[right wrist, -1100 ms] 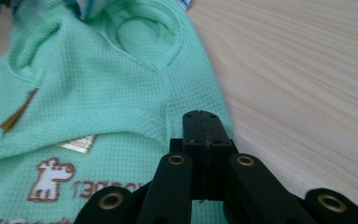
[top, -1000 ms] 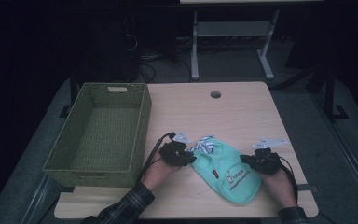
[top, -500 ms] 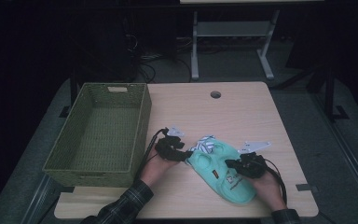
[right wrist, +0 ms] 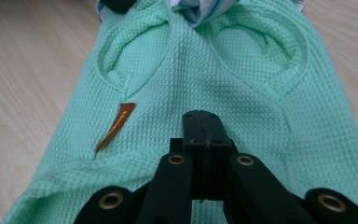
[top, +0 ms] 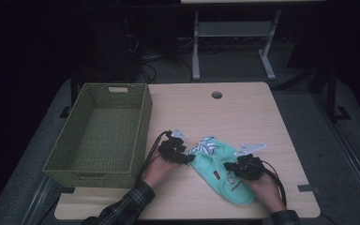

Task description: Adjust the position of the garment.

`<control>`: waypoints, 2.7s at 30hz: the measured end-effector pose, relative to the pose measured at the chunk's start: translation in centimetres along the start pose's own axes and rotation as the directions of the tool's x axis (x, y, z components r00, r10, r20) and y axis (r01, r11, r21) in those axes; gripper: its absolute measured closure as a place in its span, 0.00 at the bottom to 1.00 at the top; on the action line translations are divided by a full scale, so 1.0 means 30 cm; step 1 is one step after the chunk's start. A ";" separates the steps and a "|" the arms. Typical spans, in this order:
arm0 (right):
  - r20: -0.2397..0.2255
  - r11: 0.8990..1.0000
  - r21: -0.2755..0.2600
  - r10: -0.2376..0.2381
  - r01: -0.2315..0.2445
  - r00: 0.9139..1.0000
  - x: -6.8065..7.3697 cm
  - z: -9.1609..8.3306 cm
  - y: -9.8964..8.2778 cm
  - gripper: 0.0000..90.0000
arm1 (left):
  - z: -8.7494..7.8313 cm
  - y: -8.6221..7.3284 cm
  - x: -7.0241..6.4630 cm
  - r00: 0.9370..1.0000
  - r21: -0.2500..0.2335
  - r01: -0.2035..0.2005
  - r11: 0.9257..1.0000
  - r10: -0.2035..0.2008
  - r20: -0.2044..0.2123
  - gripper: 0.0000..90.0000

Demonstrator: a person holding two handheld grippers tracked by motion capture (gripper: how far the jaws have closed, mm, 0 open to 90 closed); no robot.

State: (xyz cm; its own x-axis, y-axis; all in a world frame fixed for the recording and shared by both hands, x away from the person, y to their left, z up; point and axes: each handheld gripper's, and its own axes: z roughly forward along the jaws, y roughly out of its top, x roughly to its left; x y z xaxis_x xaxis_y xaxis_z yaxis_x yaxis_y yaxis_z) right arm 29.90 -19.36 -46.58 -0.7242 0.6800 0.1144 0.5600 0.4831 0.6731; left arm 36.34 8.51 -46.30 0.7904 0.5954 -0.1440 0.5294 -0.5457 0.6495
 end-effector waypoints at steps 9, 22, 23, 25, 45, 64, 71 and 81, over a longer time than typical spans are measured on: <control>0.006 1.000 -0.003 -0.010 0.010 1.000 0.003 0.001 0.000 1.00 | 0.006 0.002 -0.038 0.994 0.019 -0.099 0.995 0.100 -0.042 0.61; 0.011 1.000 0.002 -0.011 0.011 1.000 0.006 0.001 0.002 1.00 | 0.007 0.012 -0.040 0.995 0.028 -0.103 0.994 0.103 -0.004 0.90; 0.012 1.000 0.003 -0.012 0.012 1.000 0.007 0.001 0.002 1.00 | 0.004 0.015 -0.038 0.996 0.027 -0.095 0.995 0.095 0.001 0.90; 0.014 1.000 0.003 -0.016 0.016 1.000 0.007 0.001 0.002 1.00 | -0.006 0.019 -0.035 0.998 0.001 -0.068 0.998 0.068 0.009 0.91; 0.003 0.999 0.001 -0.039 0.039 0.999 0.016 0.077 0.080 1.00 | -0.170 0.104 -0.043 0.997 -0.206 -0.056 0.977 0.065 0.034 0.91; 0.004 0.999 -0.027 -0.044 0.044 0.999 0.027 0.150 0.177 1.00 | -0.231 0.136 -0.037 0.996 -0.259 -0.087 0.962 0.090 -0.001 0.91; 0.016 0.998 -0.048 -0.031 0.031 0.999 0.012 0.028 0.113 1.00 | -0.234 0.134 -0.029 0.996 -0.253 -0.086 0.964 0.084 -0.018 0.91; 0.027 1.000 -0.016 0.015 -0.015 1.000 0.005 -0.088 -0.033 1.00 | -0.226 0.130 -0.025 0.997 -0.245 -0.076 0.966 0.074 -0.020 0.91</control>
State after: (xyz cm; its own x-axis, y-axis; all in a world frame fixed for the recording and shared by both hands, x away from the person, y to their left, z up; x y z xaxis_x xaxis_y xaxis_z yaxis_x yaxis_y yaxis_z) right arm 28.18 -21.21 -45.30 -0.7043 0.7021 0.1046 0.5641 0.4641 0.6829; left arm 35.71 9.93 -38.61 0.8211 0.5650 -0.0811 0.3758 -0.4282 0.8218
